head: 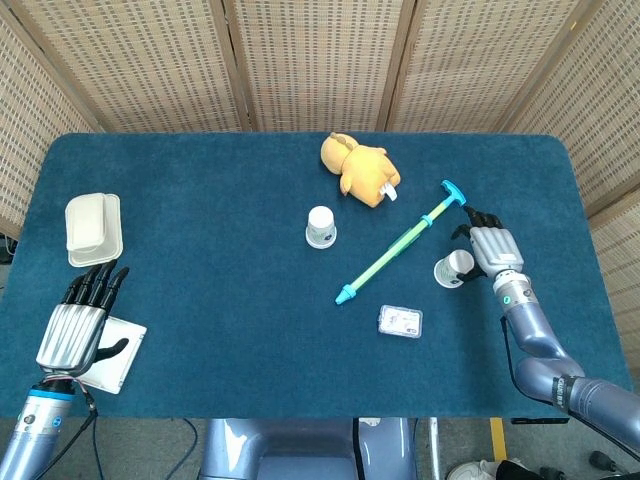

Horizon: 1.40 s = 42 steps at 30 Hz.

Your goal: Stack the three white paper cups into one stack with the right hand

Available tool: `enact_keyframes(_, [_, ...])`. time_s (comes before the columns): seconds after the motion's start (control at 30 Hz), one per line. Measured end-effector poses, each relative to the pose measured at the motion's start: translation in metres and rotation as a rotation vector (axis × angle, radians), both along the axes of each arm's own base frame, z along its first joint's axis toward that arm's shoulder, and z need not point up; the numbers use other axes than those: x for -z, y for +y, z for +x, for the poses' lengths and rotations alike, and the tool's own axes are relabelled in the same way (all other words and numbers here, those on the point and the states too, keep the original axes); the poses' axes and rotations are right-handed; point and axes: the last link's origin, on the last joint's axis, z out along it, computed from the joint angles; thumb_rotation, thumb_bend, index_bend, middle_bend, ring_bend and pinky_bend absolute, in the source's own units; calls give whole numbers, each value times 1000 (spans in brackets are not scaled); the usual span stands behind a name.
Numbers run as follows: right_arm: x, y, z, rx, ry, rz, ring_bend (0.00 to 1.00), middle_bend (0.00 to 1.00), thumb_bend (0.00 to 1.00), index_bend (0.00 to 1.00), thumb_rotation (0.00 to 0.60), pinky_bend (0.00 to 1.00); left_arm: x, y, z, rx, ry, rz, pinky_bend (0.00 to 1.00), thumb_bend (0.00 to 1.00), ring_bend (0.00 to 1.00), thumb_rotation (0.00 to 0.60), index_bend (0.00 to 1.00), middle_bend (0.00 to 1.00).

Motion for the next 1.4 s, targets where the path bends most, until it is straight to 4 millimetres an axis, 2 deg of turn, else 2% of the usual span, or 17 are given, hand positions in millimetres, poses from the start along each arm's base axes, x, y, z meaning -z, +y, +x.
enact_keyframes(0.23, [4, -2, -7, 14, 8, 3, 0, 0, 222, 398, 600, 0, 1, -1, 1, 4, 0, -3, 112, 49, 0, 600, 0, 0])
enact_keyframes(0.4, [8, -3, -10, 20, 8, 2, 0, 32, 222, 524, 600, 11, 1, -1, 1, 6, -3, -4, 112, 49, 0, 600, 0, 0])
enact_keyframes(0.5, [9, -4, -7, 10, 1, -1, 0, 51, 224, 557, 600, 14, 1, -1, 1, 8, -3, -6, 112, 49, 0, 600, 0, 0])
enact_keyframes(0.7, [7, -7, 7, -27, -20, -13, 0, 54, 224, 560, 600, 15, 0, -2, 2, 10, -6, -5, 112, 48, 0, 600, 0, 0])
enact_keyframes(0.93, [2, -13, 39, -108, -41, -29, 0, 54, 224, 564, 600, 15, 1, -1, 1, 7, -5, -7, 112, 48, 0, 600, 0, 0])
enact_keyframes(1.03, [0, -16, 60, -155, -61, -35, 0, 55, 223, 565, 600, 18, 0, -1, 1, 6, -8, -6, 112, 48, 0, 600, 0, 0])
enact_keyframes(1.4, [-1, -20, 162, -342, -94, -49, 0, 66, 224, 572, 600, 22, -3, 0, -1, 1, -30, -17, 112, 49, 0, 600, 0, 0])
